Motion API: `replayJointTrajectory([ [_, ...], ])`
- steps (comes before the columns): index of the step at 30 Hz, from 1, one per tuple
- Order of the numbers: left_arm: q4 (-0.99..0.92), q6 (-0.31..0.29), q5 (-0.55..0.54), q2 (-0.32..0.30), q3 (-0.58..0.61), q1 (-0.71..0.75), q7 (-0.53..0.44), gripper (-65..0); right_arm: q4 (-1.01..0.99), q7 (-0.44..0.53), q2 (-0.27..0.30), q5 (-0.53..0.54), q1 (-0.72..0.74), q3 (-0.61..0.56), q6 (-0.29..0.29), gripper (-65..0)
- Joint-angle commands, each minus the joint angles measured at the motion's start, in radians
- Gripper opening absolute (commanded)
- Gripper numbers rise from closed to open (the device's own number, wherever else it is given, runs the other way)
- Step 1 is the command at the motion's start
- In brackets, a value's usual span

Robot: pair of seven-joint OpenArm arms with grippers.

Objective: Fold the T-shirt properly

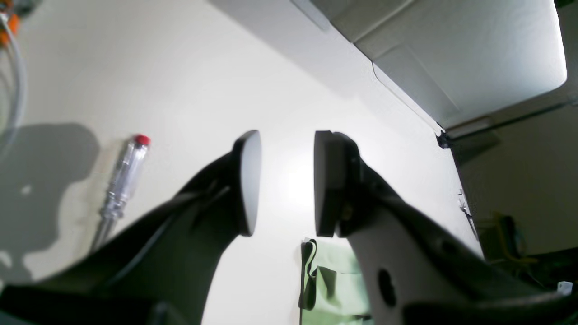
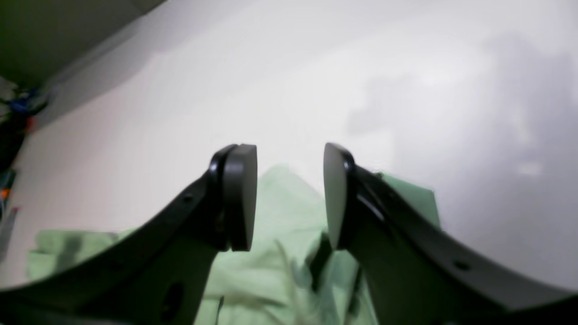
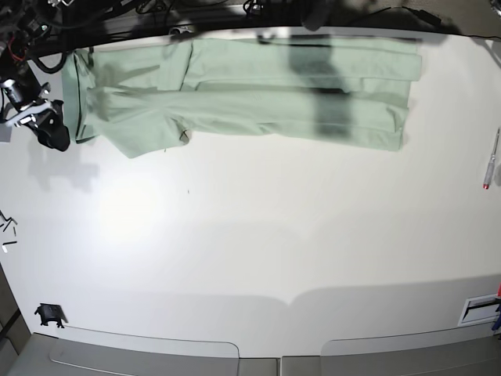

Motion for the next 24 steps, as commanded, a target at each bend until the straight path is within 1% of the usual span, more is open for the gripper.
replayJointTrajectory([
  [1, 0.017, -0.009, -0.028, -0.034, -0.006, -0.013, -0.010, -46.8, 0.016, 0.053, 0.021, -0.023, 0.012, -0.024, 0.005, -39.4],
  [4, 0.017, -0.009, -0.028, -0.031, -0.004, -0.010, -0.008, -46.8, 0.016, 0.153, 0.021, -0.178, 0.022, -0.137, 0.005, -28.4],
  [5, 0.017, -0.009, -0.028, -0.029, -0.004, -0.010, -0.008, -46.8, 0.012, 0.175, 0.021, -0.225, 0.031, -0.174, 0.005, -26.9],
  [8, 0.017, -0.009, -0.028, -0.029, -0.004, 0.004, -0.009, -46.8, -0.037, 0.197, 0.021, -0.323, 0.082, -0.274, -0.029, -26.9],
  [10, 0.017, -0.009, -0.028, -0.030, -0.005, 0.013, -0.009, -46.8, -0.100, 0.196, 0.021, -0.357, 0.130, -0.325, -0.040, -26.9],
  [13, 0.017, -0.009, -0.028, -0.030, -0.005, 0.036, -0.010, -46.8, -0.220, 0.194, 0.021, -0.383, 0.206, -0.371, -0.048, -26.9],
  [16, 0.017, -0.009, -0.028, -0.030, -0.005, 0.056, -0.010, -46.8, -0.342, 0.172, 0.022, -0.379, 0.277, -0.387, -0.048, -26.9],
  [19, 0.017, -0.009, -0.028, -0.029, -0.005, 0.074, -0.010, -46.8, -0.430, 0.124, 0.021, -0.372, 0.321, -0.391, -0.047, -27.0],
  [20, 0.017, -0.009, -0.028, -0.029, -0.005, 0.079, -0.010, -46.8, -0.447, 0.105, 0.021, -0.362, 0.328, -0.391, -0.047, -27.7],
  [21, 0.017, -0.009, -0.028, -0.030, -0.005, 0.081, -0.010, -46.8, -0.455, 0.086, 0.021, -0.340, 0.330, -0.391, -0.046, -30.0],
  [22, 0.017, -0.009, -0.028, -0.029, -0.005, 0.081, -0.010, -46.8, -0.456, 0.059, 0.021, -0.312, 0.330, -0.391, -0.045, -33.9],
  [24, 0.017, -0.009, -0.028, -0.030, -0.005, 0.081, -0.010, -46.8, -0.456, -0.012, 0.022, -0.243, 0.330, -0.391, -0.045, -44.4],
])
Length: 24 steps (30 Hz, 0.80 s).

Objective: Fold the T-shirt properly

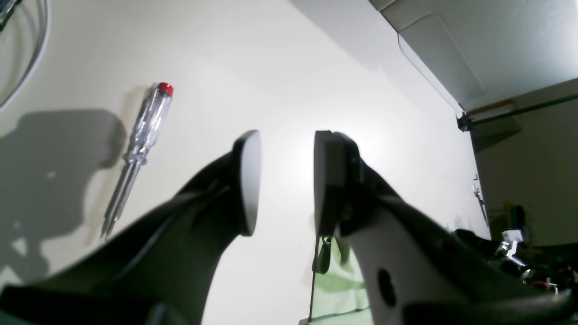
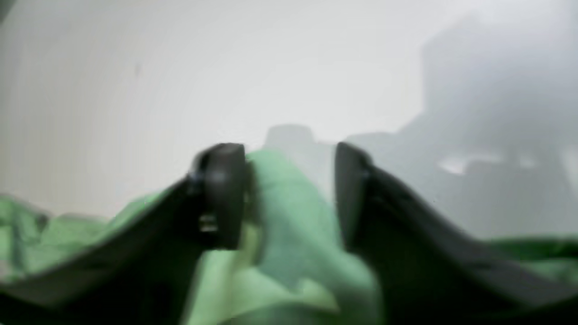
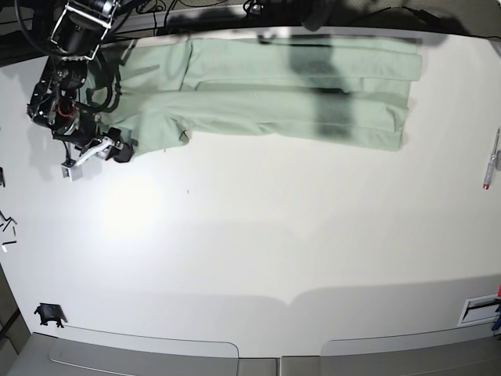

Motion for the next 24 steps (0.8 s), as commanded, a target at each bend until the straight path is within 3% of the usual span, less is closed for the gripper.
replayJointTrajectory([
  [1, 0.018, -0.009, -0.028, -0.034, -0.006, -0.008, -0.016, -46.8, 0.012, -0.011, 0.021, 0.054, 0.017, 0.004, 0.011, -50.4],
  [3, 0.018, -0.009, -0.028, -0.034, -0.006, -0.008, -0.016, -46.8, 0.012, -0.068, 0.020, 0.112, 0.017, 0.004, 0.020, -62.6],
  [4, 0.018, -0.009, -0.028, -0.034, -0.006, -0.008, -0.016, -46.8, 0.013, -0.093, 0.021, 0.134, 0.017, 0.004, 0.024, -65.0],
  [12, 0.018, -0.009, -0.028, -0.034, -0.006, -0.008, -0.016, -46.8, 0.082, -0.256, 0.019, 0.380, 0.014, 0.006, 0.059, -65.0],
  [17, 0.018, -0.009, -0.028, -0.034, -0.006, -0.008, -0.016, -46.8, 0.241, -0.269, 0.016, 0.546, -0.066, 0.006, 0.059, -65.0],
  [24, 0.018, -0.009, -0.028, -0.034, -0.006, -0.008, -0.016, -46.8, 0.502, -0.269, -0.046, 0.572, -0.306, 0.006, 0.059, -65.0],
])
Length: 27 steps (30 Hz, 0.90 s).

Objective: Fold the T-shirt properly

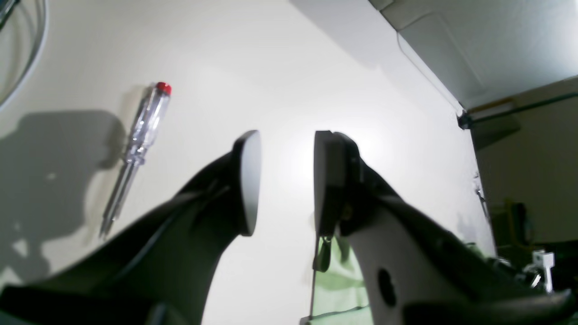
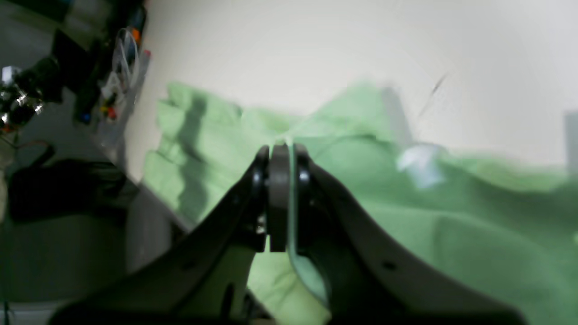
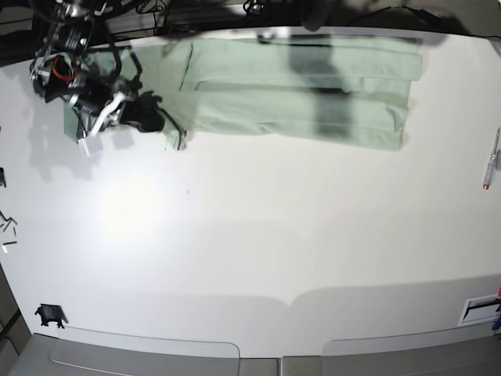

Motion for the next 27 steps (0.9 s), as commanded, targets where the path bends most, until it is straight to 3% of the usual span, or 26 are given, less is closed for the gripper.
replayJointTrajectory([
  [1, 0.016, -0.007, -0.028, -0.034, -0.006, -0.013, -0.016, -46.8, 0.046, 0.018, 0.000, 0.039, -0.018, 0.005, 0.006, -65.0],
  [8, 0.016, -0.007, -0.028, -0.034, -0.006, -0.013, -0.016, -46.8, 0.151, 0.018, -0.089, 0.061, -0.156, 0.005, 0.006, -65.0],
  [19, 0.016, -0.007, -0.028, -0.034, -0.006, -0.013, -0.016, -46.8, 0.152, 0.018, -0.101, 0.060, -0.214, 0.005, 0.006, -65.0],
  [23, 0.016, -0.007, -0.028, -0.035, -0.006, -0.013, -0.015, -46.8, 0.152, 0.018, -0.101, 0.114, -0.214, 0.005, 0.006, -38.1],
  [27, 0.016, -0.007, -0.028, -0.043, -0.007, -0.007, -0.007, -46.8, 0.187, 0.018, -0.101, 0.224, -0.213, 0.005, 0.006, -36.6],
])
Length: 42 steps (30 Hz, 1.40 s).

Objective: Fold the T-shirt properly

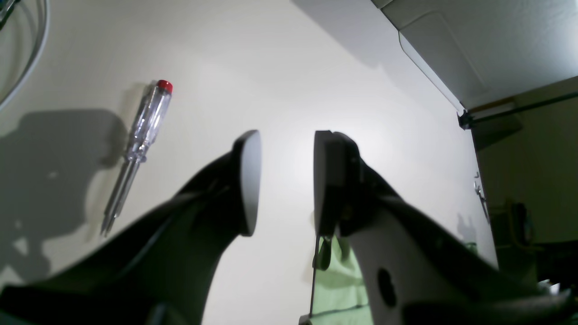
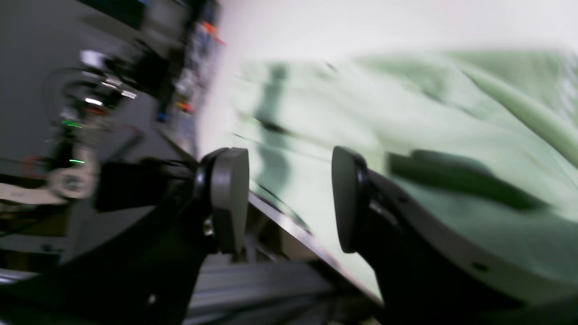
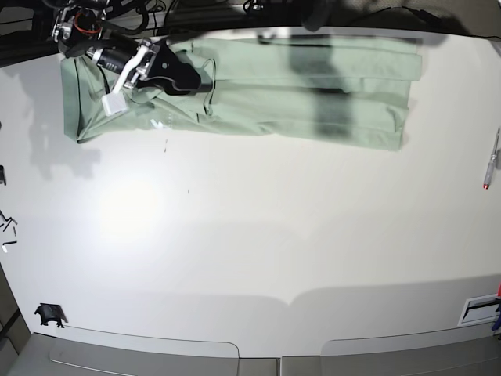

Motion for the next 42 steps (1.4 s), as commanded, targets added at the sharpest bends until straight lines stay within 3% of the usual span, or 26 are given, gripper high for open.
replayJointTrajectory([
  [1, 0.016, -0.009, -0.029, -0.042, -0.007, -0.008, -0.015, -46.8, 0.037, 0.015, 0.009, 0.032, 0.002, 0.005, 0.006, -36.6],
  [6, 0.016, -0.009, -0.029, -0.053, -0.007, 0.012, -0.017, -46.5, 0.148, 0.015, 0.008, 0.032, 0.010, 0.005, 0.006, -36.6],
  [9, 0.016, -0.009, -0.029, -0.052, -0.007, 0.053, -0.017, -39.2, 0.166, 0.015, 0.008, 0.004, 0.028, 0.005, 0.006, -36.6],
  [11, 0.016, -0.009, -0.029, -0.050, -0.007, 0.096, -0.018, -35.3, 0.165, 0.015, 0.008, -0.112, 0.038, 0.005, 0.006, -36.7],
  [15, 0.016, -0.009, -0.029, -0.023, -0.007, 0.184, -0.032, -35.3, 0.165, 0.225, 0.008, -0.425, 0.038, 0.005, 0.006, -36.8],
  [16, 0.016, -0.009, -0.029, -0.010, -0.007, 0.201, -0.032, -35.3, 0.165, 0.275, 0.008, -0.508, 0.038, 0.005, -0.018, -36.8],
  [20, 0.016, -0.009, -0.029, 0.066, -0.007, 0.248, -0.033, -35.3, 0.165, 0.428, 0.006, -0.814, 0.038, 0.005, -0.218, -36.8],
  [23, 0.016, -0.009, -0.029, 0.131, -0.006, 0.273, -0.040, -35.3, 0.165, 0.485, 0.006, -0.950, 0.038, 0.005, -0.319, -36.8],
  [26, 0.016, -0.009, -0.029, 0.195, -0.006, 0.280, -0.023, -35.3, 0.163, 0.497, 0.006, -0.985, 0.039, 0.005, -0.352, -36.8],
  [33, 0.036, -0.009, -0.029, 0.289, -0.006, 0.303, 0.049, -35.3, 0.062, 0.499, 0.011, -1.031, 0.106, 0.006, -0.360, -36.8],
  [42, 0.291, -0.009, -0.023, 0.367, -0.006, 0.412, 0.048, -35.3, -0.102, 0.495, 0.014, -1.023, 0.260, 0.127, -0.341, -36.8],
])
